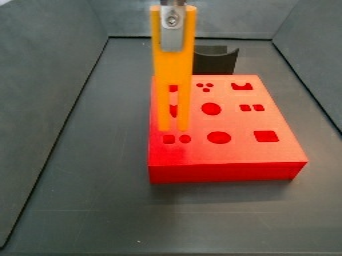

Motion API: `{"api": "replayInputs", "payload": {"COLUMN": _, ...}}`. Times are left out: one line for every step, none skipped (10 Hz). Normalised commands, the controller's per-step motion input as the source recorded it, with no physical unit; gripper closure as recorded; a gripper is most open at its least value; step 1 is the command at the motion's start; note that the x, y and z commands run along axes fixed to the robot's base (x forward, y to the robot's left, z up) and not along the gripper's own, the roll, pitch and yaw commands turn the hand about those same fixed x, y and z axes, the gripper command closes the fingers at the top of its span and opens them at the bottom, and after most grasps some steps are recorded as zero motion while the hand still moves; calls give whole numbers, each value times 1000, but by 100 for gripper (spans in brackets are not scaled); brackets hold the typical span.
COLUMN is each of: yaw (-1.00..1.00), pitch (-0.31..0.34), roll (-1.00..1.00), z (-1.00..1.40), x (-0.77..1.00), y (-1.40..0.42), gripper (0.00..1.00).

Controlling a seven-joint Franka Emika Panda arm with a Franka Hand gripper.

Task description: Insert the square-circle object.

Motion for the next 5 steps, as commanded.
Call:
{"api": "replayInputs", "payload": {"yaw": 331, "pitch": -13, "roll": -10, "z": -83, "x": 54, "y": 0, "gripper": 100}}
{"api": "replayInputs", "payload": {"yaw": 403, "pitch": -1, "roll": -10, "z": -231, "x": 111, "y": 0, "gripper": 100}}
{"api": "replayInputs", "payload": {"yaw": 369, "pitch": 0, "roll": 46, "z": -223, "x": 120, "y": 0, "gripper": 100}}
{"api": "replayInputs", "payload": {"yaw": 349, "pitch": 0, "roll": 124, "z": -271, "x": 149, "y": 0, "gripper": 100}}
{"api": "replayInputs", "payload": {"yaw": 294, "pitch": 0, "roll": 83, "z": -266, "x": 217, "y": -11, "gripper": 100}}
